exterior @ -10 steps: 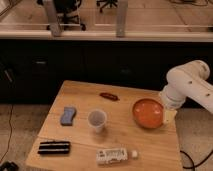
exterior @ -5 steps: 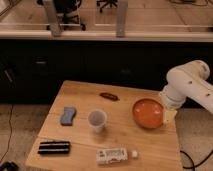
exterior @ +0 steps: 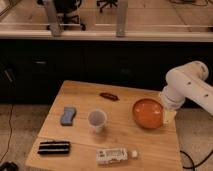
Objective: Pick up the ceramic bowl
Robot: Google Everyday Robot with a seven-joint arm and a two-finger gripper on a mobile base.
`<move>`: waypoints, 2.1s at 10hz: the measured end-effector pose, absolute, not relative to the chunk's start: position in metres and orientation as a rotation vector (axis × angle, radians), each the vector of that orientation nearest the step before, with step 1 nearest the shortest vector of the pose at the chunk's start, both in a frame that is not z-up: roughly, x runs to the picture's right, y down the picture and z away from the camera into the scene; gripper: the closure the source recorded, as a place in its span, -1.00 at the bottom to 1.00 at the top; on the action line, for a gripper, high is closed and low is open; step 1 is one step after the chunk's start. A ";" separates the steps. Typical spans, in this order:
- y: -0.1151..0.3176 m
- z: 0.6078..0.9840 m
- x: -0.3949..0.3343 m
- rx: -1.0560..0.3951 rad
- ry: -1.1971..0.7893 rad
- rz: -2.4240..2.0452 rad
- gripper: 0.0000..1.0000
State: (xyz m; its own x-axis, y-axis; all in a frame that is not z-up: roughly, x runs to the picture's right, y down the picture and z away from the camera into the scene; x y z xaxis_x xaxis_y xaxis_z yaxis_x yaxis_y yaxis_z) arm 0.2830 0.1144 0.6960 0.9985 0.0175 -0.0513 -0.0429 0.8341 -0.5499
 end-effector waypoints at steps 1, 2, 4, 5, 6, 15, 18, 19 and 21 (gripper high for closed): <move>0.122 0.709 0.280 -0.593 0.048 0.019 -0.60; 0.129 0.721 0.278 -0.602 0.051 0.007 -0.60; 0.133 0.728 0.276 -0.609 0.052 -0.001 -0.60; 0.135 0.733 0.278 -0.614 0.050 -0.007 -0.60; 0.140 0.742 0.279 -0.620 0.050 -0.010 -0.60; 0.180 0.803 0.292 -0.674 0.038 -0.020 -0.60; 0.189 0.812 0.299 -0.693 0.033 -0.019 -0.60; 0.194 0.819 0.301 -0.702 0.031 -0.018 -0.60; 0.204 0.831 0.306 -0.715 0.030 -0.021 -0.60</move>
